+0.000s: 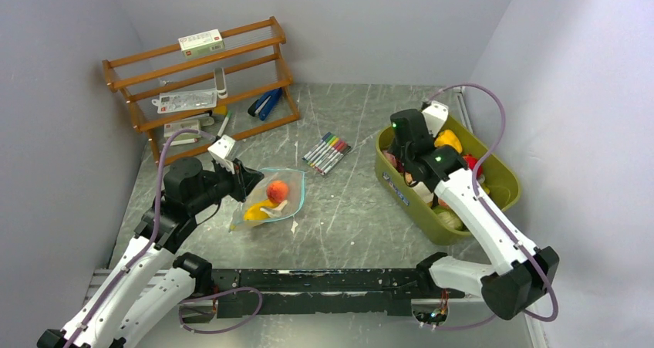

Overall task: Place the food in the zip-top bag and seal the zipper
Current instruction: Pick up the fake vegetable from the bin.

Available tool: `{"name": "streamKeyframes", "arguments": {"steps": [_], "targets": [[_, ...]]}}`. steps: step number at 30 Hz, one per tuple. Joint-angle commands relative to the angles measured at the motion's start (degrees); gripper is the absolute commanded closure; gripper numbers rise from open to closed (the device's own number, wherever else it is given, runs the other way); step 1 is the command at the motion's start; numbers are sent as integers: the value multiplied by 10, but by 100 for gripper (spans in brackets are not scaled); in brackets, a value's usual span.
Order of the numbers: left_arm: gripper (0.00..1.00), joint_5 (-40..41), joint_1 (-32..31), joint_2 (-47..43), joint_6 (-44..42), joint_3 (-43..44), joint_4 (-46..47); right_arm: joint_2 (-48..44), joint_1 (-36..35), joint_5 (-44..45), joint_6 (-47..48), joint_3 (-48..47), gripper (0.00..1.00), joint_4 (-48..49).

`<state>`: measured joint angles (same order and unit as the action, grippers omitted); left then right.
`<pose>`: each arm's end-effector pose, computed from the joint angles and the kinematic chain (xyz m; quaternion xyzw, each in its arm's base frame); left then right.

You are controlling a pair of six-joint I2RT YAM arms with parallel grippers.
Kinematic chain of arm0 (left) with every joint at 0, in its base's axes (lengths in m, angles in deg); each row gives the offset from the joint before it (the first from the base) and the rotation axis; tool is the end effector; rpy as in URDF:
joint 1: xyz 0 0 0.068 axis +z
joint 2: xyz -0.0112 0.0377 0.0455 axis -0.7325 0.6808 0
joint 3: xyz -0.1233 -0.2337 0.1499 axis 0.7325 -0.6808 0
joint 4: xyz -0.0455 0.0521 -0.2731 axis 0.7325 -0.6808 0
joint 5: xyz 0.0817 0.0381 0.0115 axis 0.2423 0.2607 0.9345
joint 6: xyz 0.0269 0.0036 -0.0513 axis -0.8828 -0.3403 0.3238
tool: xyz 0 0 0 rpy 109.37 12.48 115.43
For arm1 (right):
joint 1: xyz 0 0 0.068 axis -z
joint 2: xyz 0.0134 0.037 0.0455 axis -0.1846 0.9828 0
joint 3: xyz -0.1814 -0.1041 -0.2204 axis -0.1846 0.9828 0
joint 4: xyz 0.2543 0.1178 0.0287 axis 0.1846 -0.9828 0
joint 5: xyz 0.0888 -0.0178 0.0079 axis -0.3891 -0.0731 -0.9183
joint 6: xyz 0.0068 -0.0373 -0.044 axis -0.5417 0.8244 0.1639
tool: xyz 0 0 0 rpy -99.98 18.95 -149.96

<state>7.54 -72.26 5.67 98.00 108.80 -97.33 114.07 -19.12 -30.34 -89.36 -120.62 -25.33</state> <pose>0.1352 -0.0770 0.3274 0.1777 0.7698 -0.3038 0.5324 0.2256 0.1013 0.3708 0.2000 0.8567 -0.0054 0.4755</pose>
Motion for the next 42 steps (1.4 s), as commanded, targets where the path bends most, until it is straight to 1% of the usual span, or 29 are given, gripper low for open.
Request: {"name": "streamKeyframes", "arguments": {"steps": [1, 5, 10, 19, 23, 27, 30, 35, 42], "targets": [[93, -1, 3, -6, -5, 5, 3, 24, 57, 0, -76, -2, 57, -52], [93, -1, 3, -6, -5, 4, 3, 30, 95, -5, -111, 12, 58, -61], [93, -2, 3, -5, -5, 4, 3, 24, 126, -38, -119, 38, 58, -39], [93, -3, 3, -6, -5, 5, 3, 27, 139, -85, -176, 70, 61, -33], [93, -2, 3, -5, -5, 5, 1, 25, 140, -114, -175, 97, 63, -3], [93, -2, 3, -7, -5, 4, 2, 19, 141, -110, -181, 104, 64, 2], [93, -2, 2, -7, -5, 5, 2, 15, 141, -105, -174, 104, 68, 5], [93, -3, 3, -6, -5, 5, 1, 8, 142, -103, -176, 115, 77, 8], [93, -3, 2, -7, -5, 4, 3, 3, 142, -95, -169, 114, 84, 11]]}}
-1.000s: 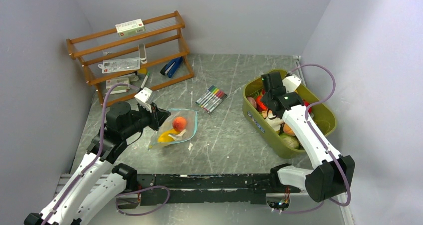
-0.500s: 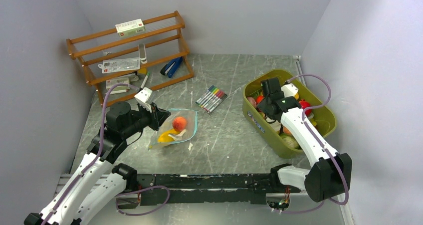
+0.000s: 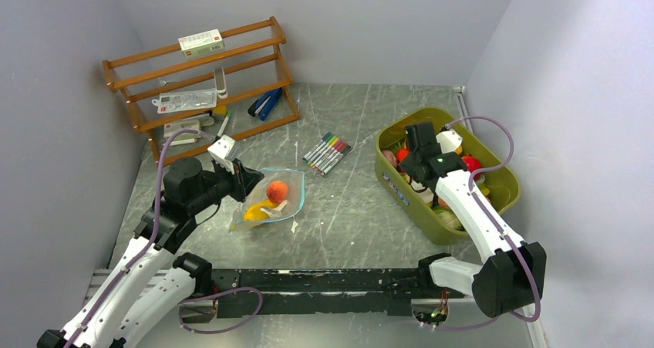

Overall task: Place the food in the zip-top bag and seal the zipper
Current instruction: Pick up the fake vegetable from the bin.

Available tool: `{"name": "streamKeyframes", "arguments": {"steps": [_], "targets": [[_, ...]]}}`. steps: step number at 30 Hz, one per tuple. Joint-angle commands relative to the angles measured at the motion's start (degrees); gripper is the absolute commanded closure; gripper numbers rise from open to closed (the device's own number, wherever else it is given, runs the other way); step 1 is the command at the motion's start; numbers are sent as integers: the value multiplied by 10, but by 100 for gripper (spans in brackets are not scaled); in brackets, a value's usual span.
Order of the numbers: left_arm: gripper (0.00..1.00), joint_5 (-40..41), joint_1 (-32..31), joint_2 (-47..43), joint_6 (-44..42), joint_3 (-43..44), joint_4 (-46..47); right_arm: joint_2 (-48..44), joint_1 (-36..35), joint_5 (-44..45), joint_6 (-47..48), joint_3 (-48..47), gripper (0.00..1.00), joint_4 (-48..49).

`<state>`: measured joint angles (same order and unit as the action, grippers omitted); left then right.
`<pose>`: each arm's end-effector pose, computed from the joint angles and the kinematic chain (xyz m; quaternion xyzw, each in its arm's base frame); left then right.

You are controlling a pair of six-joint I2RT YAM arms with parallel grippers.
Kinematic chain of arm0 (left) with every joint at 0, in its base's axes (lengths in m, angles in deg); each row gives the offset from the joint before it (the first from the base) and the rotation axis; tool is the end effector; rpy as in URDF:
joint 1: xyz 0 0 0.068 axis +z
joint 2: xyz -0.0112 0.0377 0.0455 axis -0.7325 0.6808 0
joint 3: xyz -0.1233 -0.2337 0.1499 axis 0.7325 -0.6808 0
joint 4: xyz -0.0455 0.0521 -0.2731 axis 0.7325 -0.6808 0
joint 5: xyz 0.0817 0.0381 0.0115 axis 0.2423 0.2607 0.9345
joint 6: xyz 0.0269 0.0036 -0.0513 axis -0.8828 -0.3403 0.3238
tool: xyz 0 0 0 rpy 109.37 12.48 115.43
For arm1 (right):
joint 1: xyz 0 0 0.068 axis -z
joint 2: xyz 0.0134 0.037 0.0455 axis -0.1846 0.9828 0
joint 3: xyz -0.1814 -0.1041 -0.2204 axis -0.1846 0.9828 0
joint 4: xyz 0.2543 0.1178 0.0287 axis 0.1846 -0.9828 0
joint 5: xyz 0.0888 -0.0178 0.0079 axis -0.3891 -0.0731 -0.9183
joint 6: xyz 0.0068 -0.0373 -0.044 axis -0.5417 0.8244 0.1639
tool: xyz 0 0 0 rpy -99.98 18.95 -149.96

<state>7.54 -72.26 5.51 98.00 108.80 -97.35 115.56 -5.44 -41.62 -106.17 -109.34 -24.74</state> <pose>0.1346 -0.0767 0.3277 0.1778 0.7691 -0.3040 0.5334 0.2401 0.0516 0.2949 0.3837 0.8508 0.0196 0.3585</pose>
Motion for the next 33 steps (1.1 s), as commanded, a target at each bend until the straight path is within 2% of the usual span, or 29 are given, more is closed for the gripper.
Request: {"name": "streamKeyframes", "arguments": {"steps": [1, 14, 20, 28, 33], "targets": [[93, -4, 3, -5, -5, 4, 2, -14, 5, 17, 2, 1, 85, 7], [93, -3, 3, -2, -5, 5, 2, -70, 5, 36, 59, -2, 91, 36], [93, -3, 3, -2, -5, 5, 3, -88, 5, 48, 100, -46, 96, 24], [93, -5, 3, 4, -5, 5, 3, -97, 5, 54, 131, -108, 96, -7], [93, -7, 3, 4, -5, 5, 3, -114, 5, 21, 168, -122, 96, 4]]}}
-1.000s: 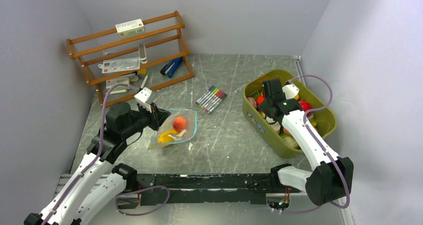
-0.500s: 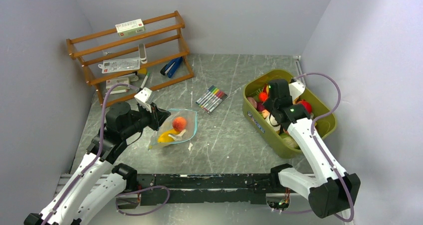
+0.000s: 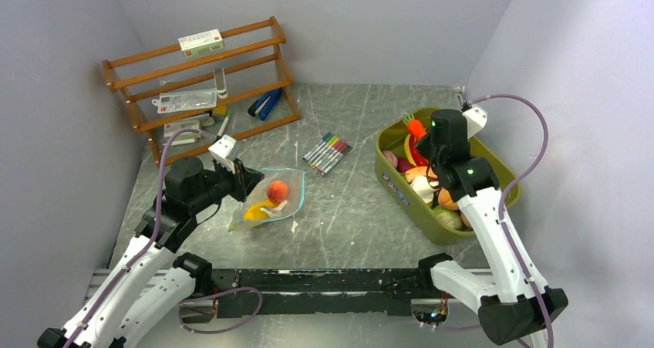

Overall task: Place the food in the zip-top bag and seal the zipper
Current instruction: Pick up the fake vegetable from the bin.

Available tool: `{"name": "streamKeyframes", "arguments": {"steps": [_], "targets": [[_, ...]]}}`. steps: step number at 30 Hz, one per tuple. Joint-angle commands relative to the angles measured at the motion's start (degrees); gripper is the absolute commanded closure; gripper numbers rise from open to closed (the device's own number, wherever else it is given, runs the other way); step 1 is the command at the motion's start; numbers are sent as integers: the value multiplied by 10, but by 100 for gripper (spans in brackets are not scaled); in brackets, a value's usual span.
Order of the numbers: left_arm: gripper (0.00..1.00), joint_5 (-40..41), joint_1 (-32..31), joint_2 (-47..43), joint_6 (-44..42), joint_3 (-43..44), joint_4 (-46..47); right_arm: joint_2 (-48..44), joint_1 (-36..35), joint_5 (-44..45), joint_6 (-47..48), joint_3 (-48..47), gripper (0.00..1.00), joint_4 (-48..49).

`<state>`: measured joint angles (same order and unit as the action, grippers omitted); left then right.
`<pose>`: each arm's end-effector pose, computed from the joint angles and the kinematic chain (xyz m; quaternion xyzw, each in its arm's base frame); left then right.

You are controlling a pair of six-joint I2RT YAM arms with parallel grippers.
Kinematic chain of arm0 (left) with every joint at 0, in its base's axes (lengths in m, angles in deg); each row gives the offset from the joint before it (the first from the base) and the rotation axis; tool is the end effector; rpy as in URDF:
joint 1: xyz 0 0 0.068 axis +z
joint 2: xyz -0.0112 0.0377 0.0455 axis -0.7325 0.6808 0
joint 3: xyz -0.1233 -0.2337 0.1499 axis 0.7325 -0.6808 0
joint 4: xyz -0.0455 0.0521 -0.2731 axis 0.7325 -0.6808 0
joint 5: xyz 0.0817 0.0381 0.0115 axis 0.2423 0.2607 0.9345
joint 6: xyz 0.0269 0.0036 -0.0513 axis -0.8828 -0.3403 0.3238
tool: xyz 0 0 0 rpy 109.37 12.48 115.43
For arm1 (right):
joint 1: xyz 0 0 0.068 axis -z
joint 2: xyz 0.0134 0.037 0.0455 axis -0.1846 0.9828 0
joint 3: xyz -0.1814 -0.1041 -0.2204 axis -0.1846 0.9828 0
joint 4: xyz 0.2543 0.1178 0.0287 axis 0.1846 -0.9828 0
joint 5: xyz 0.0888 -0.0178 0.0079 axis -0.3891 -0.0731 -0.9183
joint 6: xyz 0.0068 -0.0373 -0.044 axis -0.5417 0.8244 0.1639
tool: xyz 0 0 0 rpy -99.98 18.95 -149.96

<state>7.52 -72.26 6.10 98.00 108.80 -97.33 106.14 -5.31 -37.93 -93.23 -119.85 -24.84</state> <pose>0.1366 -0.0776 0.3263 0.1776 0.7721 -0.3033 0.5295 0.2089 0.0396 0.3940 0.3152 0.8070 0.0427 0.4975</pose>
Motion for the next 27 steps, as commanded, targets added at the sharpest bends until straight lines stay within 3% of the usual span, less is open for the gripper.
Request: {"name": "streamKeyframes", "arguments": {"steps": [1, 12, 20, 27], "targets": [[93, -7, 3, -3, -5, 5, 3, -26, 4, -20, 48, -17, 96, 10], [93, -13, 3, -5, -9, 4, 5, -74, 4, -82, 167, -50, 97, 53], [93, -9, 2, -9, -9, 3, 4, -130, 4, -268, 229, -17, 96, 149], [93, -3, 3, -14, -7, 2, 2, -100, 3, -474, 242, -22, 95, 147]]}}
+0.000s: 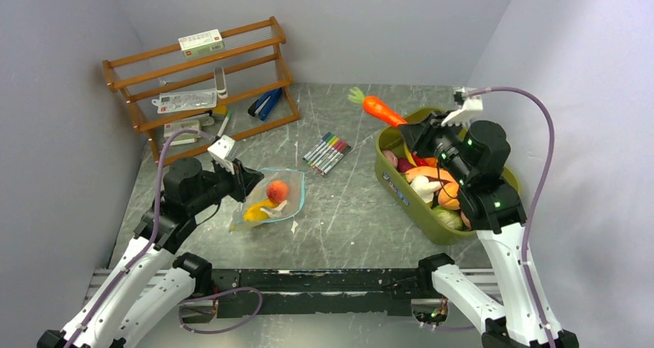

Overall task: Place the food in the zip-top bag and seal the zipper
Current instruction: Pick up the fake vegetable from the bin, then place the fake vegetable in the zipper food storage bag.

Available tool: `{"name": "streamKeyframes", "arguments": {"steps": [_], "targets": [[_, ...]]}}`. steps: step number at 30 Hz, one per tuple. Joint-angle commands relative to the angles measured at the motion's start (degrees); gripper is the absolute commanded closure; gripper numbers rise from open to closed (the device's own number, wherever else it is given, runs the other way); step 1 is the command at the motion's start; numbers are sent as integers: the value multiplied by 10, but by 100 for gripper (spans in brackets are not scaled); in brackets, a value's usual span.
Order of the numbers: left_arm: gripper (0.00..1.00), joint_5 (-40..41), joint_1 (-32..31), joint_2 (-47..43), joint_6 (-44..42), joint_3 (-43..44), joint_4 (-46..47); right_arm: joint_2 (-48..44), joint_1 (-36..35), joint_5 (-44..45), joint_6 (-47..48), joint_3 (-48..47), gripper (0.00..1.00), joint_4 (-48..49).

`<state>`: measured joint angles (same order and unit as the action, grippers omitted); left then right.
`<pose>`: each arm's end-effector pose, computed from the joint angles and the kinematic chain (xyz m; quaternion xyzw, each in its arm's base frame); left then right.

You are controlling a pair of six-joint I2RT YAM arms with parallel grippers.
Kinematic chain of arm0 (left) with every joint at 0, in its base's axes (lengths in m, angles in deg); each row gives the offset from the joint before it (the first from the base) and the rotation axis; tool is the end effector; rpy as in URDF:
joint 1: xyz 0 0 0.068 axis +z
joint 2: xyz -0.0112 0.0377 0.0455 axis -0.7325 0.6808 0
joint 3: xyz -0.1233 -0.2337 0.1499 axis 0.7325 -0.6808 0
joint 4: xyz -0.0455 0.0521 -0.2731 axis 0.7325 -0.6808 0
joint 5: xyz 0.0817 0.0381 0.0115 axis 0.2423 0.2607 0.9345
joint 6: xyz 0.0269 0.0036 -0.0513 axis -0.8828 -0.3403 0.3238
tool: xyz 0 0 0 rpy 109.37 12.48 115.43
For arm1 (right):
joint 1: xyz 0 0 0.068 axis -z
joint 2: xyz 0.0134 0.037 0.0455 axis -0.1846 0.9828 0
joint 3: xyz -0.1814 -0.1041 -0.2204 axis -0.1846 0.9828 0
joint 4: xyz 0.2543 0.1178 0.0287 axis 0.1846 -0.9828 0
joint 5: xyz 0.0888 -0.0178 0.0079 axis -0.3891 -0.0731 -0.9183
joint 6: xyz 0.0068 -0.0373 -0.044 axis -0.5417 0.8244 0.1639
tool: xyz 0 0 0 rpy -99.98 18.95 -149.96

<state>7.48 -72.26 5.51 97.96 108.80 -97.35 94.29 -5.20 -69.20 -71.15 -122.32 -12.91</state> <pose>0.1346 -0.0767 0.3277 0.1783 0.7689 -0.3042 0.5333 0.1491 0.0450 0.4635 0.0184 0.7555 0.2339 0.6116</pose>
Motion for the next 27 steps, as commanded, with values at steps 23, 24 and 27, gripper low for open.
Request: {"name": "streamKeyframes", "arguments": {"steps": [23, 24, 27], "targets": [[93, -15, 3, 1, -7, 6, 5, 17, -4, -500, 77, 57, 97, 91], [93, -17, 3, 0, -6, 4, 7, 17, -6, -495, 81, 58, 97, 87], [93, -13, 2, -6, -4, 1, 7, 26, -17, -492, 87, 61, 97, 73]]}}
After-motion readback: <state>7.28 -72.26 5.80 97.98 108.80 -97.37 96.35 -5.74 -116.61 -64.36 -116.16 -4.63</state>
